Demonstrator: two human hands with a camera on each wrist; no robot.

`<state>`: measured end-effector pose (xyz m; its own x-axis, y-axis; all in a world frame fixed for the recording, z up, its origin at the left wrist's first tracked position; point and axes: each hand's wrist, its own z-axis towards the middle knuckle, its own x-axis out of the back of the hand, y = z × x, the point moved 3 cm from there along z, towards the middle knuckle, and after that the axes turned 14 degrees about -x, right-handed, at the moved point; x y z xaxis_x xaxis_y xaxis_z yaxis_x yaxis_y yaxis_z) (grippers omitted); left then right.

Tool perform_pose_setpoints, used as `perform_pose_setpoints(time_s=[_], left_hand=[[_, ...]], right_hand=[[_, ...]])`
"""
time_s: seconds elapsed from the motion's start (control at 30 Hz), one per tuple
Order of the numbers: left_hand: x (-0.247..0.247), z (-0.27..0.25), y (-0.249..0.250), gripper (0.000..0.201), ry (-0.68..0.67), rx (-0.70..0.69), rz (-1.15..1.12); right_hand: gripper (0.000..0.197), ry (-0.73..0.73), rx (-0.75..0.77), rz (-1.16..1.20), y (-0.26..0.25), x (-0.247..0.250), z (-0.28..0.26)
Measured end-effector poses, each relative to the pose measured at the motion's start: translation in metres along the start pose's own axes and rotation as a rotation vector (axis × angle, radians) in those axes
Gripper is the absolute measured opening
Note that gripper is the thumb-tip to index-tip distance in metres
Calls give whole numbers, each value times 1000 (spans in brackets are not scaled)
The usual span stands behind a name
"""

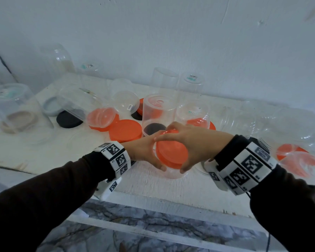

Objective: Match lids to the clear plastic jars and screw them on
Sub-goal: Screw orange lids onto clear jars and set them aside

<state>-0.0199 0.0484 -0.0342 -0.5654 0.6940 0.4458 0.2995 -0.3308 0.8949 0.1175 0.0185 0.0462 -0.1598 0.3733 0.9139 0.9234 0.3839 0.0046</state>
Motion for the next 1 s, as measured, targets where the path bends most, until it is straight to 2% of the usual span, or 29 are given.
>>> perform_pose_setpoints(time_s=[0.17, 0.37, 0.67, 0.83, 0.9, 1.0], left_hand=[[1, 1, -1, 91, 45, -22, -17], [0, 0, 2, 105, 6, -62, -37], [0, -7, 15, 94, -66, -125, -68], [9, -14, 36, 85, 6, -248, 23], [18, -12, 50, 79, 30, -313, -7], [35, -2, 70, 65, 209, -406, -55]], right_hand=[[97, 113, -10, -15, -1, 5, -4], [98, 173, -91, 37, 0, 2, -5], [98, 228, -173, 124, -6, -10, -20], [104, 312, -252, 245, -1, -5, -47], [107, 355, -294, 332, 7, 5, -61], [109, 455, -367, 485, 27, 18, -79]])
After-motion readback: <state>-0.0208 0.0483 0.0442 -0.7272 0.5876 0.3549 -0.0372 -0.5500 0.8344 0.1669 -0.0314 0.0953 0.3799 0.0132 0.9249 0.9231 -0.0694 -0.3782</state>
